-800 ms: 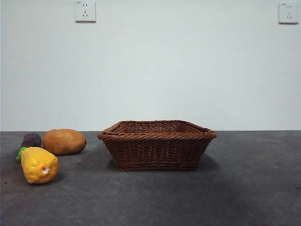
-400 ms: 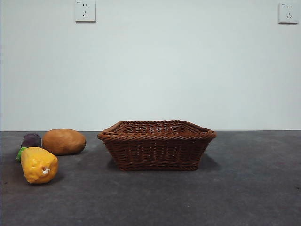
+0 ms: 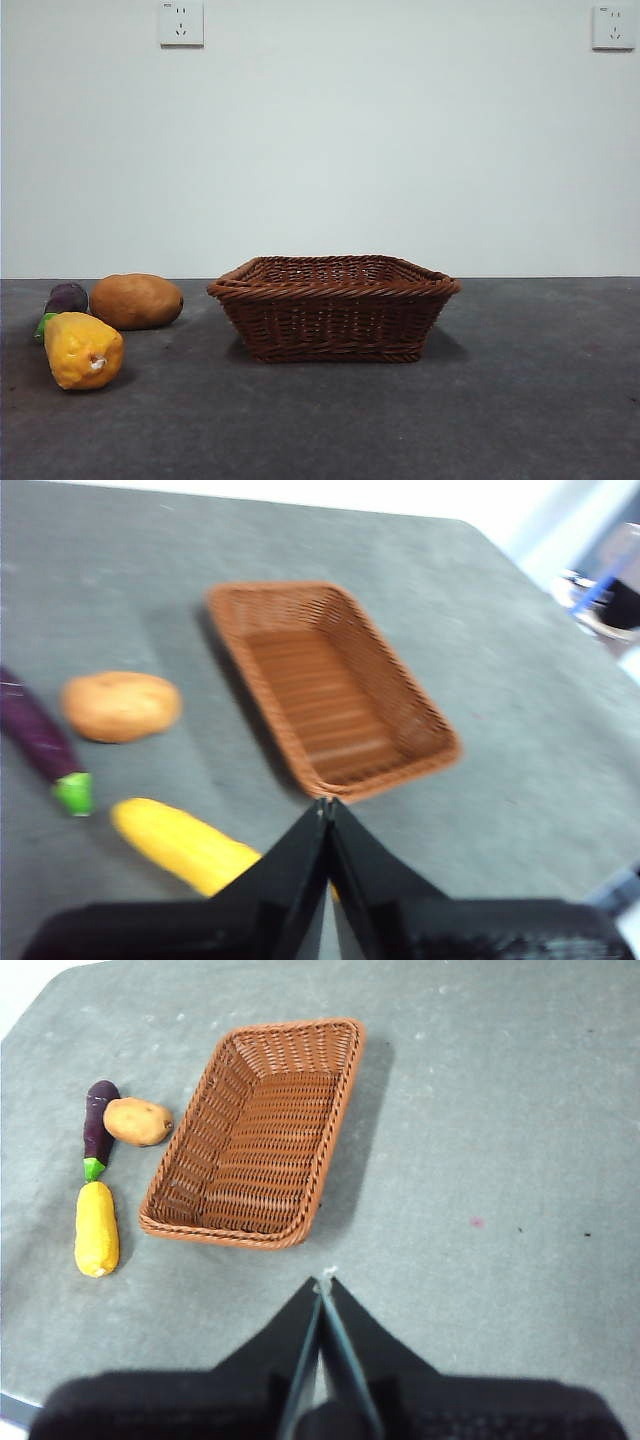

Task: Help me put the vegetables on the table into the basket

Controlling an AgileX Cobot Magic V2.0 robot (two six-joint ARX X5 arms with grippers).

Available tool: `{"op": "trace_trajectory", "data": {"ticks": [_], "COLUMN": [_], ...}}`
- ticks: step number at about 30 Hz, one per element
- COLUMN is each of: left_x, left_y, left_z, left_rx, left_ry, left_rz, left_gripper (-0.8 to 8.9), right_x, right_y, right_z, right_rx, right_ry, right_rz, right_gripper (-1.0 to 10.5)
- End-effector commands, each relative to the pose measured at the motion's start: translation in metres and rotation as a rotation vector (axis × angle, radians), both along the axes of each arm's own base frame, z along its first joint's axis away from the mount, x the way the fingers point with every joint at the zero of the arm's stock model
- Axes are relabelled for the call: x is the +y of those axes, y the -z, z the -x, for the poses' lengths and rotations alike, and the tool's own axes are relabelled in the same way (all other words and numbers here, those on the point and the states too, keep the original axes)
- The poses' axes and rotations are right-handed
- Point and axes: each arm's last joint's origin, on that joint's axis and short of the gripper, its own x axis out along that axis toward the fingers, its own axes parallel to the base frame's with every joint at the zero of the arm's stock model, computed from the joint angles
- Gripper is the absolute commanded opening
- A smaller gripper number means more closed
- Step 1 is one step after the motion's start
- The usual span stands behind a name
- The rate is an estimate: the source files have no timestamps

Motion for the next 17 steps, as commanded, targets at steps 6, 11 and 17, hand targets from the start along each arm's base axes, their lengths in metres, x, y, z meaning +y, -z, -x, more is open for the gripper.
{"op": "trace_trajectory", "data": {"ticks": [6,11,17], "left_x": [-0.003,-0.003,-0.003], "left_y": [0.003,0.001,-0.005], "left_z": [-0.012,-0.018,-0.025], "left_rx": [0.047,0.062,0.069], "left_ry": [0.103,0.103,0.087], "left_rz": [0.045,0.047,0.038], "left_gripper": [7.2,7.21,7.21], "right_x": [0.001,0.001,0.0], "right_y": [-0.002,0.0,0.0], "right_z": [0.001,-0.003,-0.021], "right_rx": [-0.01,0.014,0.031], "right_ry": [-0.02,-0.026,-0.022], "right_rz": [-0.011,-0.016,-0.025], "right_gripper": [6.4,6.4,6.3]}}
